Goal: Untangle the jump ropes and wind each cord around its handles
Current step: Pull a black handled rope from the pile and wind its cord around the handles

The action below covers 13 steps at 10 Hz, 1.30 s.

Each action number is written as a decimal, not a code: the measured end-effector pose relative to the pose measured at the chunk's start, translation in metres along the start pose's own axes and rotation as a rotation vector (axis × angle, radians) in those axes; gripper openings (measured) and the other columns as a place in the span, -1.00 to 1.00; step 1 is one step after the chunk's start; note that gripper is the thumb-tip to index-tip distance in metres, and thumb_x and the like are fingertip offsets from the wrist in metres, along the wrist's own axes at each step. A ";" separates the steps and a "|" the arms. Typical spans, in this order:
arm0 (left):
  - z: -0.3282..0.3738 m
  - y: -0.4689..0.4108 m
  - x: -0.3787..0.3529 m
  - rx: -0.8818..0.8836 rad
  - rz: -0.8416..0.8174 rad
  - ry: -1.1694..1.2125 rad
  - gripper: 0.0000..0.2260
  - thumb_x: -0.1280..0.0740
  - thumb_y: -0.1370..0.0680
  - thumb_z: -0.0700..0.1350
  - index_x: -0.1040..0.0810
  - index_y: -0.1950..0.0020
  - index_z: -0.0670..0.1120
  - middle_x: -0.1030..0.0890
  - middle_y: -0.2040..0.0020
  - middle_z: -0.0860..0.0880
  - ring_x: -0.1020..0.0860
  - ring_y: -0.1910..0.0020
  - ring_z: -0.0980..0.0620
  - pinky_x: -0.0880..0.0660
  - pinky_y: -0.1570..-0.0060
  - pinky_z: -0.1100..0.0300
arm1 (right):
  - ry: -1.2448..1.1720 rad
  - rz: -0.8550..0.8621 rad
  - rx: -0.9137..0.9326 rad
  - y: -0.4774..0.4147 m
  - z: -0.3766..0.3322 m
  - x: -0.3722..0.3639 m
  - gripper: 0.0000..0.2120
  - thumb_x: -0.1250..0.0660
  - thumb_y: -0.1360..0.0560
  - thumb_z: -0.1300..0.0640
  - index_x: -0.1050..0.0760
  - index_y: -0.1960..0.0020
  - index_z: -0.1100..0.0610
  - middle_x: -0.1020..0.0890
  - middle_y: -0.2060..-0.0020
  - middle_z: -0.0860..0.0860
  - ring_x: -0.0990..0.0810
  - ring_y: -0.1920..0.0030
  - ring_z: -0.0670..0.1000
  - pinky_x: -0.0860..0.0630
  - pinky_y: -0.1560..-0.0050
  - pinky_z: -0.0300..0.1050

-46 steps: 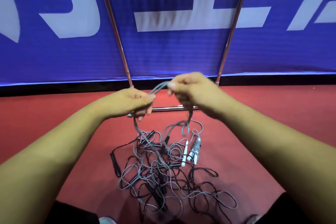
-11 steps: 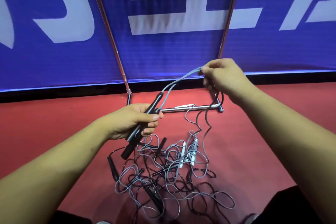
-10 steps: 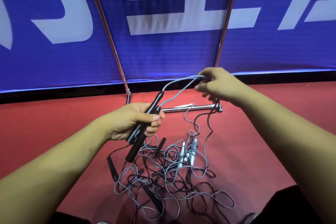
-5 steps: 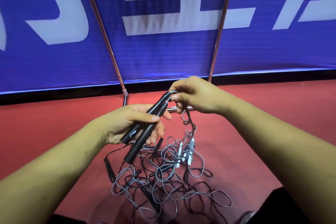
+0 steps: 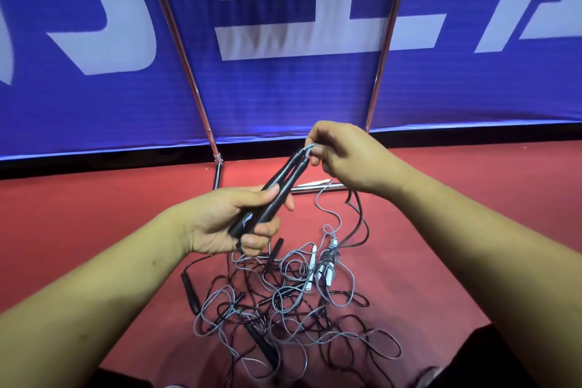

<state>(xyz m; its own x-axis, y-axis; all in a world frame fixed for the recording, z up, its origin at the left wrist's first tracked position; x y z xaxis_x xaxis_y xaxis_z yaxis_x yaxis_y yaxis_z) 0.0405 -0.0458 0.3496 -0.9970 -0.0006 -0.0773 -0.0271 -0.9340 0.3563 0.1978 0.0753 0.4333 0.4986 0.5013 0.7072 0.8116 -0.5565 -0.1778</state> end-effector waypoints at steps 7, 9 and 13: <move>0.033 0.019 -0.033 -0.157 -0.118 0.438 -0.75 -0.37 -0.52 -0.09 -0.60 -0.08 -0.25 -0.30 0.40 -0.02 -0.25 0.55 0.17 -0.28 0.52 0.31 | -0.257 0.253 -0.115 -0.008 0.012 0.003 -0.64 -0.24 -0.61 -0.06 -0.54 0.21 0.17 -0.48 0.50 -0.03 -0.48 0.44 0.00 -0.42 0.31 -0.16; 0.049 0.019 -0.012 -0.338 0.293 0.487 -0.84 -0.23 -0.58 -0.10 -0.45 0.14 -0.15 -0.46 0.42 -0.02 -0.51 0.45 0.07 -0.47 0.44 0.30 | -0.611 0.013 -0.235 -0.005 0.018 -0.034 -0.78 -0.19 -0.65 0.19 -0.51 0.11 0.24 -0.43 0.43 0.03 -0.47 0.42 0.00 -0.44 0.25 -0.12; 0.049 0.017 0.015 -0.468 0.618 0.790 -0.71 -0.15 -0.68 -0.02 -0.41 -0.30 -0.17 -0.64 -0.23 -0.13 -0.65 -0.14 -0.06 -0.59 -0.10 0.06 | -0.749 -0.337 -0.461 0.022 -0.018 -0.104 -0.66 -0.11 -0.67 0.02 -0.50 0.16 0.16 -0.39 0.51 0.02 -0.29 0.61 -0.08 -0.20 0.55 -0.31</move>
<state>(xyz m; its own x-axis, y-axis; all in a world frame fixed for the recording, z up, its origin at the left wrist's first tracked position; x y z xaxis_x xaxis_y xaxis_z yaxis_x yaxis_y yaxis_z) 0.0213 -0.0443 0.4002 -0.4978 -0.5860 -0.6394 0.6560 -0.7366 0.1645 0.1581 -0.0009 0.3687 0.4551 0.8902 0.0194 0.8282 -0.4313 0.3578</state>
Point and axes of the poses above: each hand's wrist, its own y-axis away from the middle knuckle, its own x-axis out of the back of the hand, z = x × y, the point moved 4 cm from there along -y, towards the middle knuckle
